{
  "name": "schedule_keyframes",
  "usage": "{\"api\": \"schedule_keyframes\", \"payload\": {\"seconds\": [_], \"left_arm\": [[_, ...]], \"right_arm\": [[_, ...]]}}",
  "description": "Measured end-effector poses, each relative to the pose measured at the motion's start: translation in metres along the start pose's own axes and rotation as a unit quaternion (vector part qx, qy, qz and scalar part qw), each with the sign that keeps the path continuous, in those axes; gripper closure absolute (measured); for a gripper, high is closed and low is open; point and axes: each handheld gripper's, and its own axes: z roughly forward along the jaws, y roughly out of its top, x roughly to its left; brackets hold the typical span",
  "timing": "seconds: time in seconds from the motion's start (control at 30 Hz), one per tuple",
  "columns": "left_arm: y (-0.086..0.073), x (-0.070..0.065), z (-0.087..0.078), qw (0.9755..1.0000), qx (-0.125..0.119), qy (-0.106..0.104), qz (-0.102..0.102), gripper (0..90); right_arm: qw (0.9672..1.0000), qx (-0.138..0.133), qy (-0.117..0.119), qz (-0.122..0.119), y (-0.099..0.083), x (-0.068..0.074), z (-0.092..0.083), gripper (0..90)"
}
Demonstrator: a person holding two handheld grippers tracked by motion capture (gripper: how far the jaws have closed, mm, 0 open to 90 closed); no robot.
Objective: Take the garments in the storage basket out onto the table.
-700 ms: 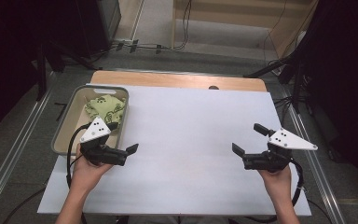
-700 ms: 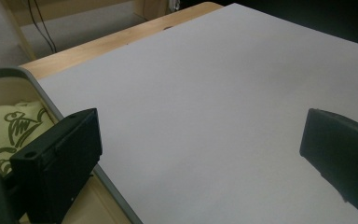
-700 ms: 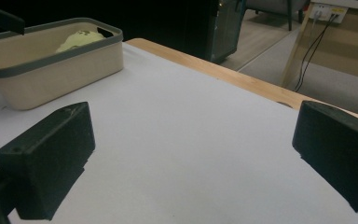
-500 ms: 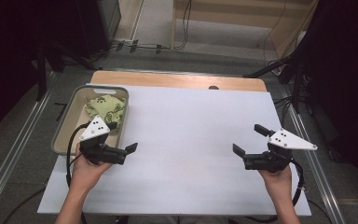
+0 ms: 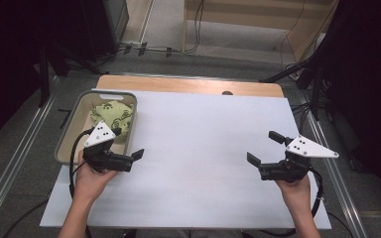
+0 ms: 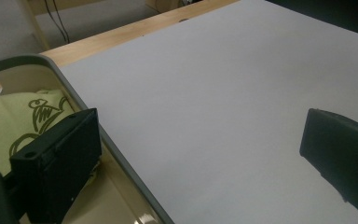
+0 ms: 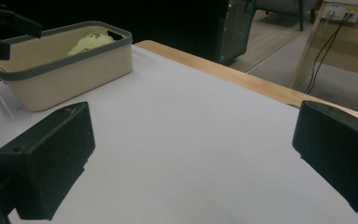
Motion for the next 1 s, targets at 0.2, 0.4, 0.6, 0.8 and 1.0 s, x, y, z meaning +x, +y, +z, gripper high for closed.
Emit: {"api": "schedule_keyframes", "payload": {"seconds": [0.2, 0.4, 0.6, 0.8, 1.0], "left_arm": [[0.006, 0.003, 0.0, 0.9999, 0.002, 0.012, -0.001, 0.0], [0.008, 0.008, 0.002, 0.9998, 0.007, 0.017, -0.006, 0.0], [0.011, 0.013, 0.006, 0.9993, 0.022, 0.03, -0.01, 0.0], [0.016, 0.02, 0.006, 0.9988, 0.027, 0.038, -0.013, 0.0], [0.02, 0.028, 0.006, 0.998, 0.036, 0.049, -0.015, 0.0]], "right_arm": [[1.0, -0.004, -0.001, -0.001, 0.0, -0.003, -0.002, 0.0], [0.9999, -0.009, 0.0, 0.007, 0.0, -0.004, -0.004, 0.0], [1.0, -0.005, 0.0, 0.006, 0.0, -0.003, -0.003, 0.0], [1.0, -0.004, 0.0, 0.004, 0.0, -0.003, -0.003, 0.0], [1.0, -0.003, -0.001, 0.004, 0.0, -0.003, -0.003, 0.0]]}}
